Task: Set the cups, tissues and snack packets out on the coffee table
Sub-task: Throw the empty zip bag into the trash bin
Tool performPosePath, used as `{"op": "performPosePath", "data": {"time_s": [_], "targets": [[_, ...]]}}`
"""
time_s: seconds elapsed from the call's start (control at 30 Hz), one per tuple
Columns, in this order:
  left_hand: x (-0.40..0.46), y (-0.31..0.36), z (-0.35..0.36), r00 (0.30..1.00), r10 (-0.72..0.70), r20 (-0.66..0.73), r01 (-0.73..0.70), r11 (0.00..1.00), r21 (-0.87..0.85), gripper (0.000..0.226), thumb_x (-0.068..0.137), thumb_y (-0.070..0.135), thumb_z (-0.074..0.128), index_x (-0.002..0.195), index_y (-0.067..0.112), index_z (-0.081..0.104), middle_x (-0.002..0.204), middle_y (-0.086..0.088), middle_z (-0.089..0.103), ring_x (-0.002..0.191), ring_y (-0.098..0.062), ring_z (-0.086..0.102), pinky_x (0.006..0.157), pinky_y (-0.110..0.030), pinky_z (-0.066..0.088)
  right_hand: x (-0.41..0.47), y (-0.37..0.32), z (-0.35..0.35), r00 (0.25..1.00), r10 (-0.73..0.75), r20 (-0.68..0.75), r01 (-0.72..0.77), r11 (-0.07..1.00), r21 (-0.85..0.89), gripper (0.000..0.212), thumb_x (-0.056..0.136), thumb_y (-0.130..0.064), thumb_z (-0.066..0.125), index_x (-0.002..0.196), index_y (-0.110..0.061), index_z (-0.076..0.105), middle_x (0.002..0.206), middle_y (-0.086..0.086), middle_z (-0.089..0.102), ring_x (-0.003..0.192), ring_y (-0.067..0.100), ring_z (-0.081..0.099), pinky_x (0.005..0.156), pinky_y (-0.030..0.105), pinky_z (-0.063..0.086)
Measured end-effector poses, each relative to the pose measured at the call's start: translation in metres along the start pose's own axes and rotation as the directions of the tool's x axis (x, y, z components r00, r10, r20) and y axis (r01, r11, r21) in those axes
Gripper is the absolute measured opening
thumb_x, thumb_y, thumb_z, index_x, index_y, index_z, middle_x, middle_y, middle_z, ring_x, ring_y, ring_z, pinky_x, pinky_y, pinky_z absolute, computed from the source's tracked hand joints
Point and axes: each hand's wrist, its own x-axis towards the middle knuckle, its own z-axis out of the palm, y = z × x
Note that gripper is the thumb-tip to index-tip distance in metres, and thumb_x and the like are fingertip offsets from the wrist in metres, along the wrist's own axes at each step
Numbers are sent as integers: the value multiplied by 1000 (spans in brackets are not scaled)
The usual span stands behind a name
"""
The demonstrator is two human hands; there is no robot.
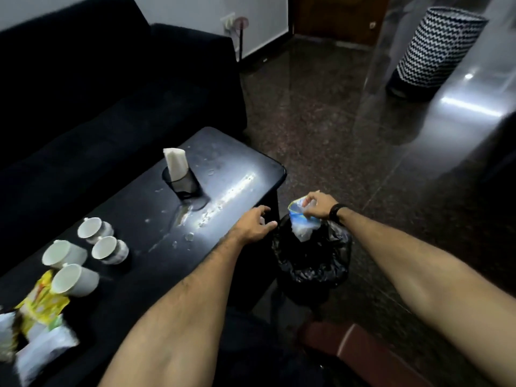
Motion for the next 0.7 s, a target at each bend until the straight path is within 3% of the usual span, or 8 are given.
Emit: {"op": "performPosePath", "data": {"time_s": [0.07,0.2,0.3,0.43,0.5,0.57,0.63,0.7], "targets": [[7,-7,20,999,-2,40,1,1000,24,57,90,35,66,139,12,52,134,-9,61,125,-22,57,107,-28,41,8,19,24,999,3,52,1,997,-76,33,78,-13,69,110,-9,65,123,16,61,115,31,57,91,31,46],[22,-32,53,993,-25,113,20,999,50,58,90,39,63,141,15,50,141,-6,56,132,-19,50,111,-28,37,32,49,63,993,8,122,22,971,-240,47,84,-22,65,128,-10,54,128,20,52,117,38,53,97,39,47],[30,-52,71,988,-59,145,53,998,45,56,91,40,62,141,17,49,141,-5,54,133,-19,49,109,-27,36,48,67,89,986,-17,165,60,963,-264,53,90,-18,61,138,-12,42,135,20,40,117,42,51,95,43,44],[35,-76,93,978,-101,183,95,995,43,57,92,41,60,143,19,47,142,-3,52,134,-19,47,112,-30,37,65,89,127,989,-43,139,82,953,-293,47,92,-16,58,135,-9,41,133,18,36,111,40,53,86,43,47],[40,-86,101,975,-106,193,101,994,38,56,92,42,60,142,20,47,142,-2,53,134,-18,47,110,-29,36,75,98,150,976,42,213,40,931,-364,62,92,-31,60,145,-14,31,144,19,28,124,43,44,97,45,45],[42,-94,106,973,-112,203,109,994,29,57,92,42,60,142,20,47,143,-2,52,135,-17,47,110,-27,35,80,105,172,913,192,361,2,881,-474,80,91,-47,56,154,-23,14,158,21,7,140,47,24,113,46,33],[46,-98,105,970,-122,210,115,992,43,58,92,42,60,143,19,46,146,-2,50,136,-17,45,112,-27,34,86,110,185,864,280,417,-39,865,-500,81,93,-42,55,155,-30,3,160,21,-13,145,49,9,117,47,27],[51,-99,102,969,-125,213,114,991,65,59,93,42,59,145,18,45,148,-3,49,138,-17,44,114,-28,34,90,111,188,872,289,396,-86,886,-457,77,94,-26,53,154,-31,5,160,20,-16,146,47,7,117,48,28]]}}
